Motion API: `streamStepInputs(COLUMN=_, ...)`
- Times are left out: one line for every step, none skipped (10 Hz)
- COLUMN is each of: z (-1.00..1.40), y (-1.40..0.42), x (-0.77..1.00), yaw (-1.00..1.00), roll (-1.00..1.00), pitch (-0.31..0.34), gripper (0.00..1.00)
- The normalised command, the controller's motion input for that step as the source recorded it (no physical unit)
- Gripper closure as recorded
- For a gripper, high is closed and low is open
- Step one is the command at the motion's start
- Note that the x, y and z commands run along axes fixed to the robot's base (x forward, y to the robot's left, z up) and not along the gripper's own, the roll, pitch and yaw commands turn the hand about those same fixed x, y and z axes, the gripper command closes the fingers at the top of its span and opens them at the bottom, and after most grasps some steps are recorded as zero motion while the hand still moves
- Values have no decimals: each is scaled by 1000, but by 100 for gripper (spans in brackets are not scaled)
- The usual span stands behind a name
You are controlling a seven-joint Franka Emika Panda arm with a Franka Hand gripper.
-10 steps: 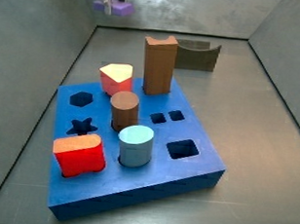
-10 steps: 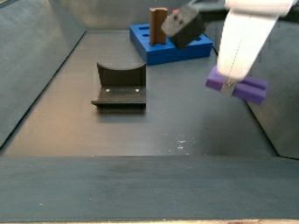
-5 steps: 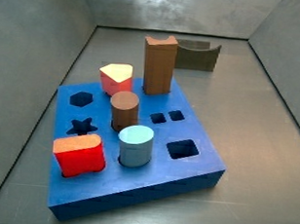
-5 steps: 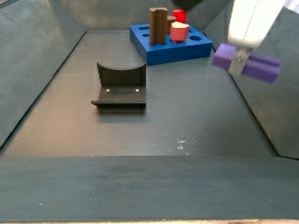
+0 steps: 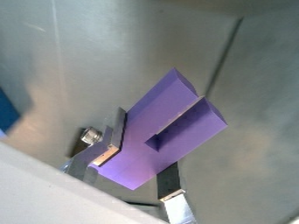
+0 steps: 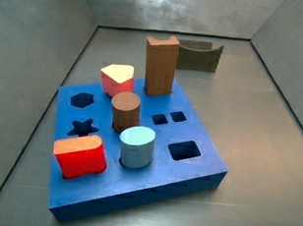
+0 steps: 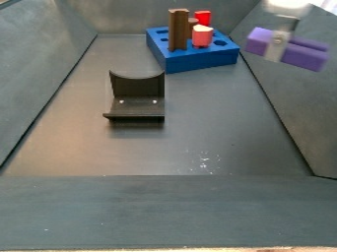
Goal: Pick up the double-square object. Move up. Place the double-square object on the fixture. Regrasp the double-square object. Move to above the board. Insert the double-square object.
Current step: Place the double-square object on the fixture.
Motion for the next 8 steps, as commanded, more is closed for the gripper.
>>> streamStepInputs(z=-385, y=-451, x=1000, yaw=-1000, roll=15, pitch=-100, gripper=100)
streamStepInputs(z=-371, y=-430, x=1000, yaw=-1000, roll=9, pitch=-99, gripper=100)
streamStepInputs(z=-335, y=-396, x=1000, yaw=-1000, roll=2, pitch=-94, gripper=100)
streamStepInputs(z=-320, y=-373, x=1000, yaw=-1000, roll=-4, pitch=-89, gripper=100)
streamStepInputs(z=-303, y=-336, x=1000, yaw=-1000, roll=-9, pitch=-87, gripper=100)
streamStepInputs(z=-292, y=-321, x=1000, yaw=-1000, roll=-11, pitch=-85, gripper=100)
streamStepInputs(z=-275, y=-296, x=1000, yaw=-1000, roll=-13, pitch=-80, gripper=100)
streamStepInputs(z=-257, y=-267, x=1000, yaw=-1000, roll=-13, pitch=-73, gripper=100)
